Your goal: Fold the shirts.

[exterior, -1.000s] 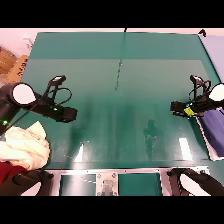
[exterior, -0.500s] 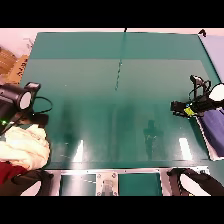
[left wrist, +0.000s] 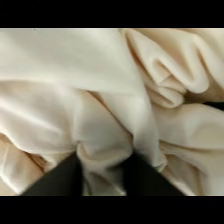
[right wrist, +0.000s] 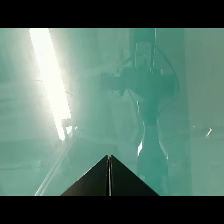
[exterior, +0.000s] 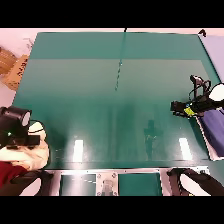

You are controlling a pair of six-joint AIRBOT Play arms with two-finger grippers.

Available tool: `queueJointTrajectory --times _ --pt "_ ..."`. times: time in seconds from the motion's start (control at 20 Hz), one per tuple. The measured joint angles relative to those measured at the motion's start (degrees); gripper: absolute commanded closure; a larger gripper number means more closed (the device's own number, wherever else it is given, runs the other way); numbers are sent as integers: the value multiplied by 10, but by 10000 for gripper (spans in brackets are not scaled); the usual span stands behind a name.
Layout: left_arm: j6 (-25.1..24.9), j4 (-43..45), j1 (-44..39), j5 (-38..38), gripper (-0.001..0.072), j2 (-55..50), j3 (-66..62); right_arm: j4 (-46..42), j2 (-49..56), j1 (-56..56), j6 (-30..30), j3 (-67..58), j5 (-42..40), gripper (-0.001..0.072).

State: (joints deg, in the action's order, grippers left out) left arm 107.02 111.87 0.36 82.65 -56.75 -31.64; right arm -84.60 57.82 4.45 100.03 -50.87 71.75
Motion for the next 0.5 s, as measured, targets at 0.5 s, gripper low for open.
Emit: queueJointTrajectory --times 0.5 --pt "-155 -184 21 -23 687 0 -181 0 0 0 0 0 -7 695"
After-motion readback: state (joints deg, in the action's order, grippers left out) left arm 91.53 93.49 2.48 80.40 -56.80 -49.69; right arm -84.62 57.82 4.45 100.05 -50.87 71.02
